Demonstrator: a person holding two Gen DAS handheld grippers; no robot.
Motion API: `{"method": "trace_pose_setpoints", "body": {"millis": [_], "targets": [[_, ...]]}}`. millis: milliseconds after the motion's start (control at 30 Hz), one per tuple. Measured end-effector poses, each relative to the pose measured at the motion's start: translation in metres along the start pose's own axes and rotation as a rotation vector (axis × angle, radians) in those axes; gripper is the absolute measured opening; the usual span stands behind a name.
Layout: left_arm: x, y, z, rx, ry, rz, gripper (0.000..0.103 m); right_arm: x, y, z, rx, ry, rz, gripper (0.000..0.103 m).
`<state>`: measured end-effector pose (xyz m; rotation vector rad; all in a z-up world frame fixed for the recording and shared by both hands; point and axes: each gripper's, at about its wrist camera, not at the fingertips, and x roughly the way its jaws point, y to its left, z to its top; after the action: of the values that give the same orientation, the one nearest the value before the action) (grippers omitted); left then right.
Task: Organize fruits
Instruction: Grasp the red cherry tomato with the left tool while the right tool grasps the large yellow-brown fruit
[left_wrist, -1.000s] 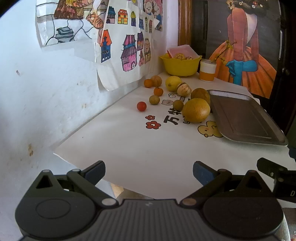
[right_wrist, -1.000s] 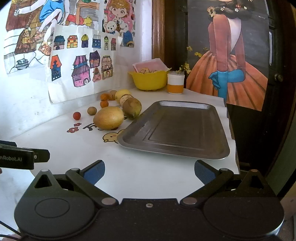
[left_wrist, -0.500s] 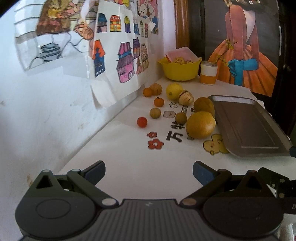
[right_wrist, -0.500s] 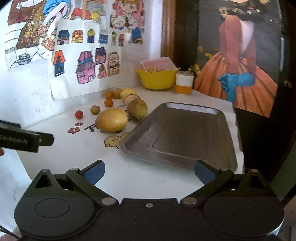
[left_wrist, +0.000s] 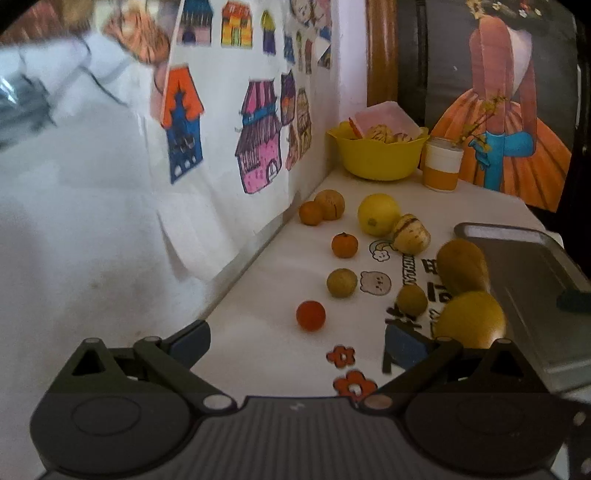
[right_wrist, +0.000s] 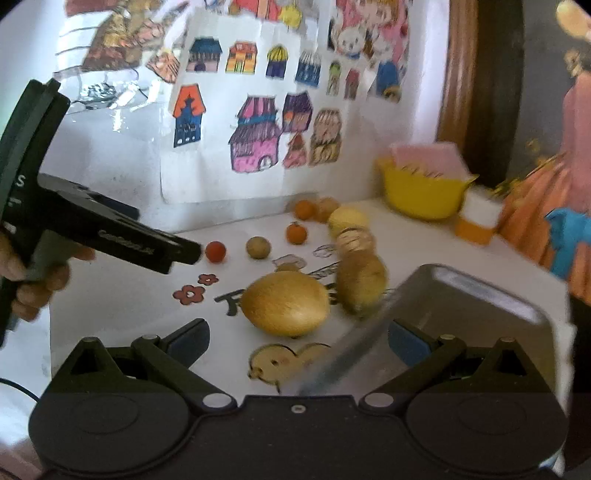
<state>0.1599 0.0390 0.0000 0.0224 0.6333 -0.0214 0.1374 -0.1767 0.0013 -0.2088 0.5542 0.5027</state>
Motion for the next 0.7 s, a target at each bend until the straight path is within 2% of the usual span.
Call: {"method": "trace_pose_setpoints", "body": {"millis": [100,200,300,333,433,533,600,700], "targets": [[0.02,0.005,0.004,-0.013,0.027,-0.018,0.102,0.02,0.002,0.008,0.051,0.032,0.01,0.101],[0.033,0.008,0.005,-0.016,0.032,-0.031,0.096,0.033,0.004,0.013,0.078,0.038,0.0,0.096],[0.04,0.009,0.005,-0.013,0.035,-0.054,0.086,0.043,0.006,0.015,0.1,0.042,0.004,0.09],[0.042,0.008,0.004,-0.002,0.033,-0.057,0.079,0.047,0.006,0.015,0.111,0.044,0.011,0.087],[0.044,0.004,0.002,0.03,0.026,-0.05,0.073,0.052,0.009,0.016,0.115,0.034,-0.004,0.087],[0.047,0.007,0.001,0.009,0.045,-0.069,0.062,0.058,0.01,0.015,0.122,0.046,-0.018,0.087],[0.049,0.007,0.001,0.011,0.04,-0.065,0.06,0.062,0.01,0.014,0.125,0.061,-0.023,0.087],[0.05,0.004,0.002,0.018,0.041,-0.069,0.052,0.066,0.009,0.012,0.138,0.081,-0.033,0.083]]}}
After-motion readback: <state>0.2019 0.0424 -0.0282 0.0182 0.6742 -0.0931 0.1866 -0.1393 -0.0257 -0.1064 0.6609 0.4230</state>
